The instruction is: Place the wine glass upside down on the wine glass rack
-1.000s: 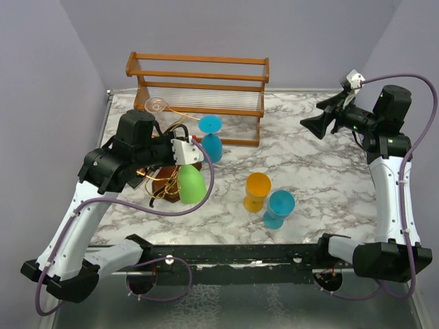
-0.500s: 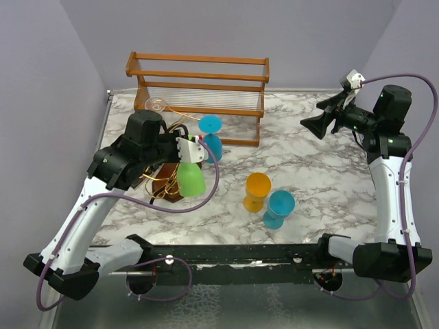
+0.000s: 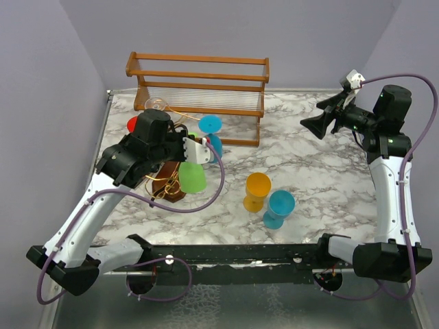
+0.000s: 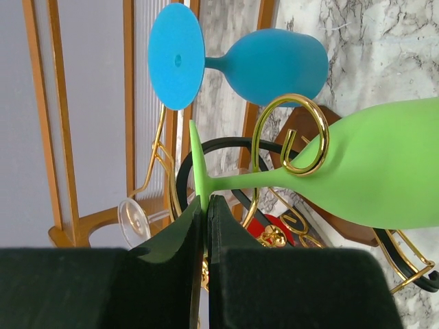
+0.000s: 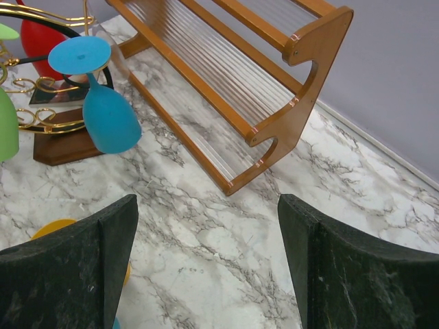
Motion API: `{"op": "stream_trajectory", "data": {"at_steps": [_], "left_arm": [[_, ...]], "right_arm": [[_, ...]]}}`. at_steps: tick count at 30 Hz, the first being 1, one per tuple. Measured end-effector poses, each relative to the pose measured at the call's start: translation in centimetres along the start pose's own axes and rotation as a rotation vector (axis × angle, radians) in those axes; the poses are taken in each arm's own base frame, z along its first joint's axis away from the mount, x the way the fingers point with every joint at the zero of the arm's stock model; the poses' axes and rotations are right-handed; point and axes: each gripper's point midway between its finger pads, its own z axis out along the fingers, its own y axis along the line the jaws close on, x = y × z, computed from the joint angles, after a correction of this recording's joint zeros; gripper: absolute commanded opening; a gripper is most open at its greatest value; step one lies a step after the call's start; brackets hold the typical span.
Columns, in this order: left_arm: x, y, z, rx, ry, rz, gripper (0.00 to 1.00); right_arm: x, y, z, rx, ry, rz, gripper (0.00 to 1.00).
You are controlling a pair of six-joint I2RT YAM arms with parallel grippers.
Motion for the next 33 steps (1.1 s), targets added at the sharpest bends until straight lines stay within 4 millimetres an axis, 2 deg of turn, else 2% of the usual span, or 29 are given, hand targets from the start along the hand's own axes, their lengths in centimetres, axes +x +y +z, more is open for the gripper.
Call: {"op": "stream_trajectory", "data": {"at_steps": [33], "left_arm": [[-1.8,-1.2,2.1,0.061,-0.053,0.081,0.06]], "right_arm": [[0.0,0.0,0.0,0.0,0.0,0.001,0.83]]}}
